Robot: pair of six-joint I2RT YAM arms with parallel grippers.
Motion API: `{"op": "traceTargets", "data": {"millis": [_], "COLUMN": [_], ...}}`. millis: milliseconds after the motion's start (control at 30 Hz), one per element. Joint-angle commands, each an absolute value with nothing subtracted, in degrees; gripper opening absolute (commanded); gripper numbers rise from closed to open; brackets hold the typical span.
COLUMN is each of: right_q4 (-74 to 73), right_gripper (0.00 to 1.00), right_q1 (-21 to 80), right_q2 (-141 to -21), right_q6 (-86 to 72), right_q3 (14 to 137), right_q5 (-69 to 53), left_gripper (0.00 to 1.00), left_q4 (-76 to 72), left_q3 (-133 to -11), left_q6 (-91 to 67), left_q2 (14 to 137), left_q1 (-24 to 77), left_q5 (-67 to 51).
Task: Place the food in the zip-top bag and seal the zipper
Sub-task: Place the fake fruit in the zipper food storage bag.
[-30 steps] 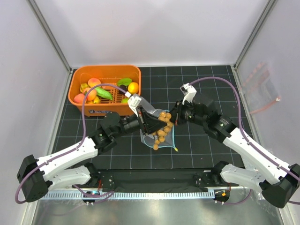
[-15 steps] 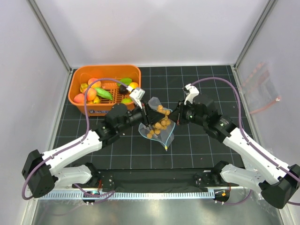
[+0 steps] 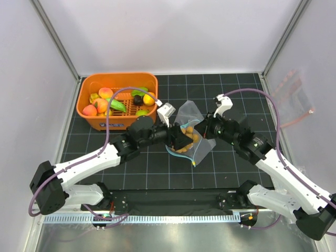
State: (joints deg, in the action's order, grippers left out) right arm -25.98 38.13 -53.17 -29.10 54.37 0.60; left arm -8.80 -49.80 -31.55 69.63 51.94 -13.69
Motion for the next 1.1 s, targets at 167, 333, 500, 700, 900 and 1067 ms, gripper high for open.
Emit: {"op": "traceTargets", "data": {"millis": [167,333,500,700,900,1067], "right_q4": [-22.4,-22.7,-23.0,-23.5,-23.7,-24.8], "right_gripper": [0.01,0.01,0.01,0.01,0.01,0.01], "right_q1": [38.4,38.5,38.5,38.2,38.1,38.0], "right_q2": [-51.9,-52.5,-52.5,-52.2,-50.1,-47.8], "right_q6": [-29.9,-30.1,-30.1,-30.4,-30.8,-30.9], "right_q3": [54.6,54.7,54.8,54.8,54.1,54.1], "right_q5": [2.7,2.9,3.7,5.0,8.5,12.6], "left_gripper": [0.79,0.82,0.92,0.92,0.81,0.75], "left_q4": [-7.1,-5.2,-3.2,-1.0,10.2,10.9], "left_q3": [-51.8,-51.8,-51.7,-50.1,-55.4,-57.7], "left_q6": [-29.4,-28.5,-27.8,-27.9,-29.3,-29.8], "left_q2": [68.7,65.9,63.2,57.9,63.1,67.7], "left_q1": [52.7,52.7,52.7,52.7,52.7,52.7], "left_q5": [-13.8,-11.7,-7.9,-0.5,11.3,7.8]}}
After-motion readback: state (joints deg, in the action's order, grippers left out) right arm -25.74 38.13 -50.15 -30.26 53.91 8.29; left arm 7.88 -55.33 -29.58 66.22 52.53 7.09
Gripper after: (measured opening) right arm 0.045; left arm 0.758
